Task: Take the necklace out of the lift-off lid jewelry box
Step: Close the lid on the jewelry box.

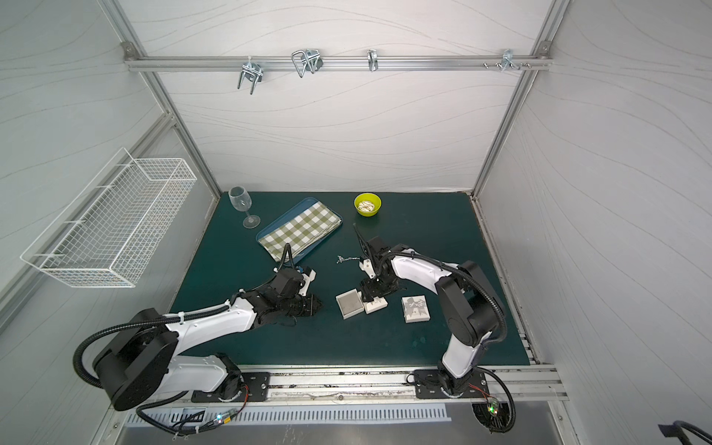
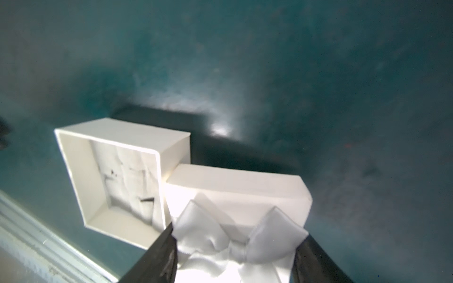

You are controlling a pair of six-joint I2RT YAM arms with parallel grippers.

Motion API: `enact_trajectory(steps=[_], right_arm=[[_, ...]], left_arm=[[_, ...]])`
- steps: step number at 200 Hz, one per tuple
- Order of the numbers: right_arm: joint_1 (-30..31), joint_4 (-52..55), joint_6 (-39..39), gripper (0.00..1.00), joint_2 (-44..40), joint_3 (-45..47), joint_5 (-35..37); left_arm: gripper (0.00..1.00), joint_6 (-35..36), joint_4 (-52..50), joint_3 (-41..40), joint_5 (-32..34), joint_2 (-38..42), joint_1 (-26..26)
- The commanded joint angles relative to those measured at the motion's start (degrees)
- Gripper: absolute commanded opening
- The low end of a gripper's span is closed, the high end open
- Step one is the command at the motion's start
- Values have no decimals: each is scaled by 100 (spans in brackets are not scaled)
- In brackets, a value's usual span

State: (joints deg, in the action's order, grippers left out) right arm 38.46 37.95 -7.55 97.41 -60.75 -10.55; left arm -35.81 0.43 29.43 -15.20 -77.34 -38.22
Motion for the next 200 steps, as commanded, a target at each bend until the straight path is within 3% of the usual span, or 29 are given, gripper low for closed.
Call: enact_trajectory(steps=[1,68,123,200], right_arm=[[114,91,-173,66,-176,66,-91],[273,568,-32,64,-955,-138,430],[445,511,706,63,-789,-435,-81],[794,390,613,63,-163,-746,-292]], left_arm=[[13,-309,612,28,-185,-240,-33],[14,-1160,1391,-379,-282,-156,-29],[9,-1623,1895,-770,68,99,-327],[7,-1677,2707,-176,-156,-1061,-479]])
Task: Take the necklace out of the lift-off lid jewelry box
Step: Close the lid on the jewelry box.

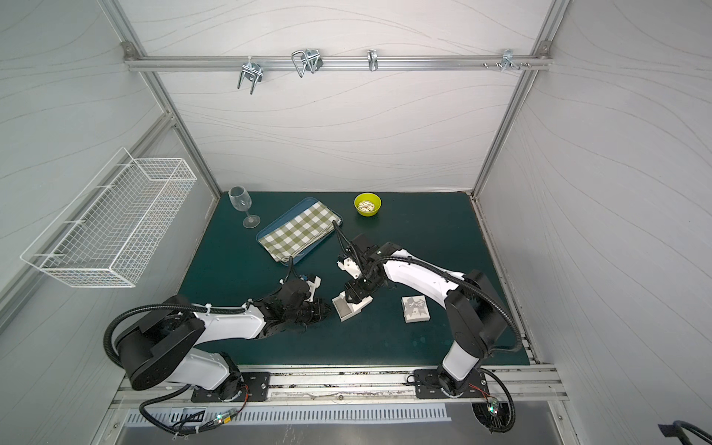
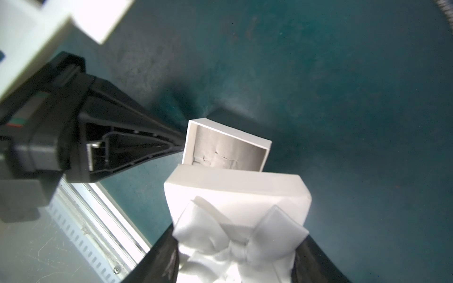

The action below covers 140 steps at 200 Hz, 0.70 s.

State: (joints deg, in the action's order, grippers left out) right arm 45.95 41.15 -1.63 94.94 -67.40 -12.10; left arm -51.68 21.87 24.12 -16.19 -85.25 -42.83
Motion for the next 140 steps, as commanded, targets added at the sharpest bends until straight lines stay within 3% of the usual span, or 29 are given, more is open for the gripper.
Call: enact_trajectory(steps=[1,47,107,140], right_arm=[[45,70,8,63,81,-81,-140],[50,-3,-338,64,104,11,21],[49,-438,-1856,64,-289,488,435],[47,-608,-2121,65,-394,589,527]], left_arm=[[7,-89,568,365,-59,-284,-21],[7,-68,495,411,-82,-334,-21],[7,-302,660,43,-18,-72,-25],[7,-408,917,31,-253,-253,-97]])
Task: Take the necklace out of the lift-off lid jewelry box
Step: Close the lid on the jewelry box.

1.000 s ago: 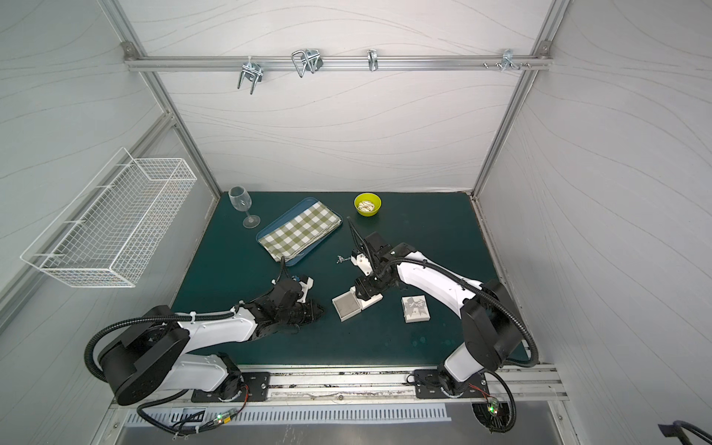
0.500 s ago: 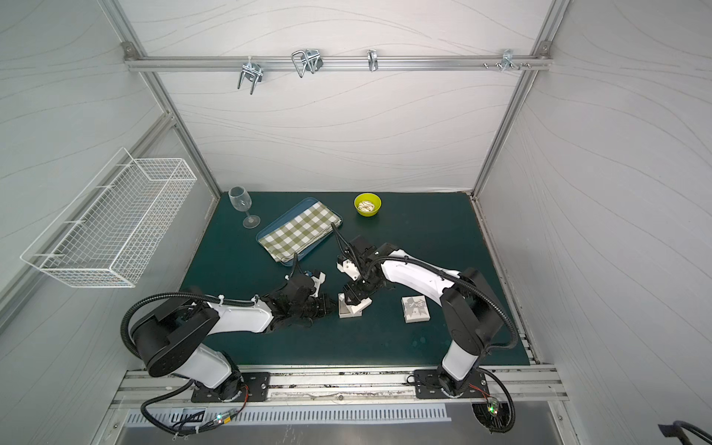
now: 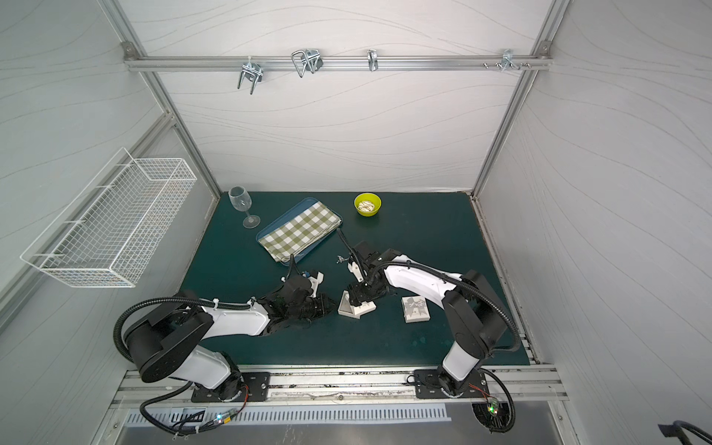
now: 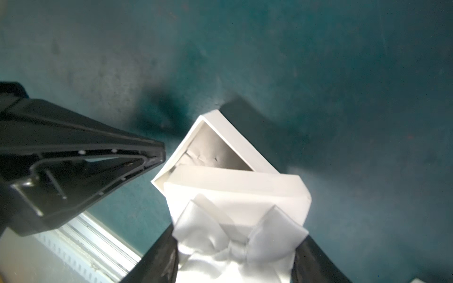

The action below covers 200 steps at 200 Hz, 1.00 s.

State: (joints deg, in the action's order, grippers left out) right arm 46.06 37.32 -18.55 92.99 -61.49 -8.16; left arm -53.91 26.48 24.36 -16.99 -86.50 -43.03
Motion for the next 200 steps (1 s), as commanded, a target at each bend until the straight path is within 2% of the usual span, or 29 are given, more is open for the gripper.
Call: enact_trajectory(steps=[1,66,139,169,200], right_arm=[[35,-225,-434,65,-197,-2,137],[43,-256,-446,65,-104,-25,34],[43,167,529,64,83,-419,-117],[47,316,496,64,81,-417,99],[49,180,468,65,152,-315,33]], left_arm=[[7,-188,459,7,-177,-134,-85],[6,-305,697,23,-261,-263,-197],[6,-93,289,-36,18,76,-22],[6,-104,302,-60,57,72,-18],[6,-111,329,-37,37,-6,-16]])
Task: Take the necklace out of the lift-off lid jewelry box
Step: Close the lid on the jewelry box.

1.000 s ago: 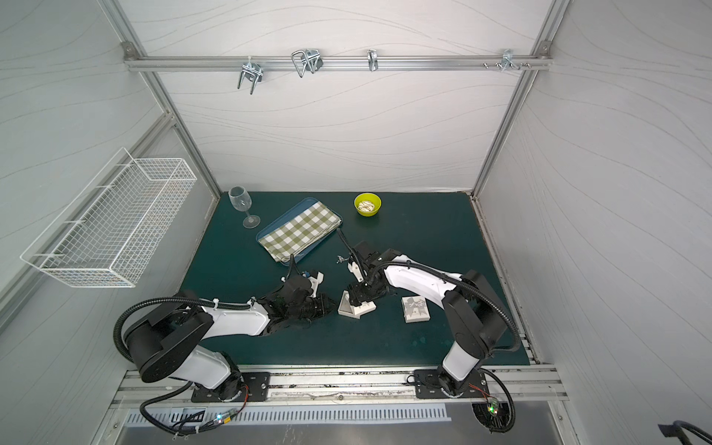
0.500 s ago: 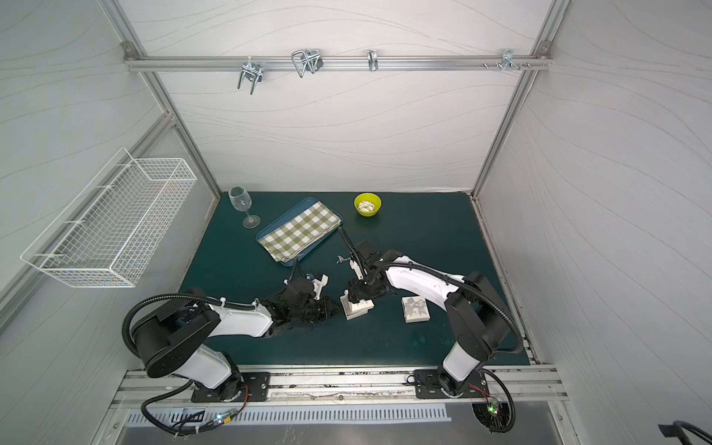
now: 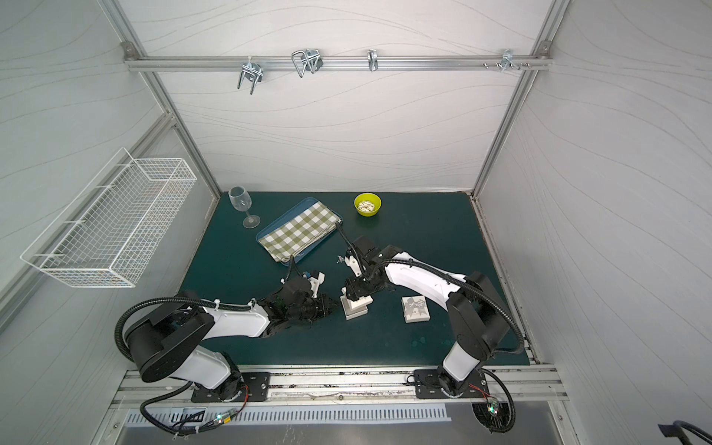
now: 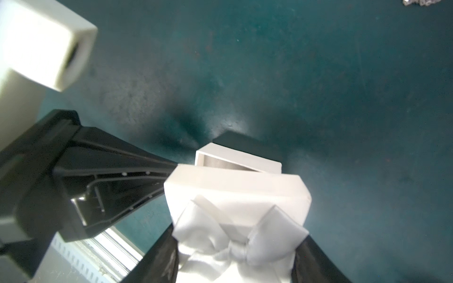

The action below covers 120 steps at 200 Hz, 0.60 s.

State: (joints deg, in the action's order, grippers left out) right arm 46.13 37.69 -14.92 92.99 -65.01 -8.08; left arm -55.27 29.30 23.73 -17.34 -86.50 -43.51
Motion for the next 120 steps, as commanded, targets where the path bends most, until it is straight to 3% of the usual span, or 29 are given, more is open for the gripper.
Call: enact_trajectory(steps=[1,120], right_arm=[[39,138,108,65,159,39,20],[38,-99,-139,65,457,169,-210]], left_arm=[[6,25,48,27,73,-11,29],[6,34,182,146,-24,-310,34]])
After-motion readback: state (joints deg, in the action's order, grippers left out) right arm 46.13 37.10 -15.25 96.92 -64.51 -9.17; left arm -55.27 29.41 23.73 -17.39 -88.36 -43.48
